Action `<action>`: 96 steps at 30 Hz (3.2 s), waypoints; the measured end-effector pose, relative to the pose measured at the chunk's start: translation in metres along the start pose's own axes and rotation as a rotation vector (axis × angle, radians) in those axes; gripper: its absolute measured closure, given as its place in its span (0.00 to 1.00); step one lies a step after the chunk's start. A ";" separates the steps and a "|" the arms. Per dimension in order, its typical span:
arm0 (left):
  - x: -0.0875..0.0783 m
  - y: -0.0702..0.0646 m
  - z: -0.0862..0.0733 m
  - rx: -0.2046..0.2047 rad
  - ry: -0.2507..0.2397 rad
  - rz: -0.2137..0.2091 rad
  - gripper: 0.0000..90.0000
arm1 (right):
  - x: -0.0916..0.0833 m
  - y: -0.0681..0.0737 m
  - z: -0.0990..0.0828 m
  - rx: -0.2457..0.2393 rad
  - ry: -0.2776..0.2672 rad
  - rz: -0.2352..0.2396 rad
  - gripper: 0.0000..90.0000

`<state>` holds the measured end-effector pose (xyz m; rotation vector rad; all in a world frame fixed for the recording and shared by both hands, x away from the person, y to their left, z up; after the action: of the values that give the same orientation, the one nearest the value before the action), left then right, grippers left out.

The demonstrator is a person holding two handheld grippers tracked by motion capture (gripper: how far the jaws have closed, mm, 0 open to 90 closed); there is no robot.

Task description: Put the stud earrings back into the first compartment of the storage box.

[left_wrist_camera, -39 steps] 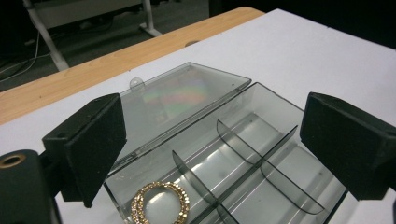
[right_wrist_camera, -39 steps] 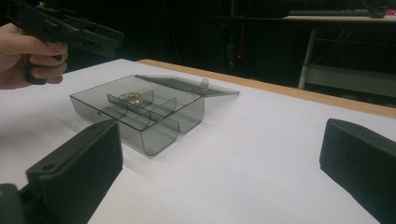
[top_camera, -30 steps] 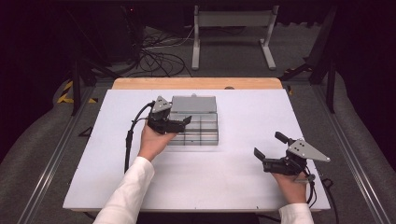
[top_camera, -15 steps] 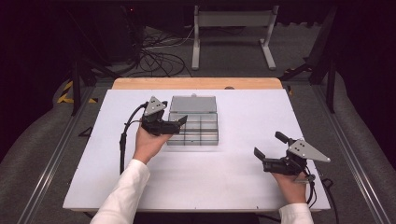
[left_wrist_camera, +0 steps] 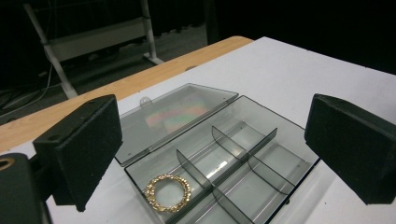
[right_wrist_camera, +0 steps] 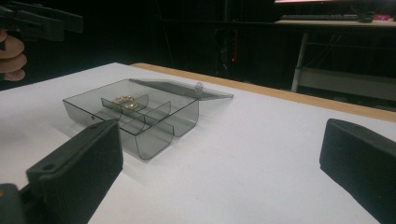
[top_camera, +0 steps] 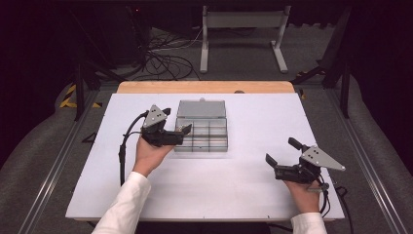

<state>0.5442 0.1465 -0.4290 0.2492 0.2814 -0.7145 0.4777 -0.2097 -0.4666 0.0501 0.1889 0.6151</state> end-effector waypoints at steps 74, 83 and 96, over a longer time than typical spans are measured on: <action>-0.118 0.023 -0.076 -0.014 -0.167 0.110 0.04 | 0.002 0.000 -0.003 0.000 -0.004 0.009 0.00; -0.121 0.027 -0.086 -0.023 -0.157 0.111 0.03 | 0.002 0.001 -0.003 -0.006 -0.002 0.007 0.00; -0.121 0.029 -0.091 -0.029 -0.147 0.116 0.02 | 0.002 0.001 -0.005 -0.009 0.002 0.005 0.00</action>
<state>0.4617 0.2699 -0.4692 0.1825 0.1358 -0.6105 0.4781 -0.2075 -0.4714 0.0411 0.1877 0.6210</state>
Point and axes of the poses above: each handheld gripper's, and its own axes: x roughly forward along the jaws, z roughly out of its top, y roughly to its left, the point moved 7 cm from there along x, roughly forward along the jaws, and after that the axes turned 6 degrees about x, right-handed, at the moved point
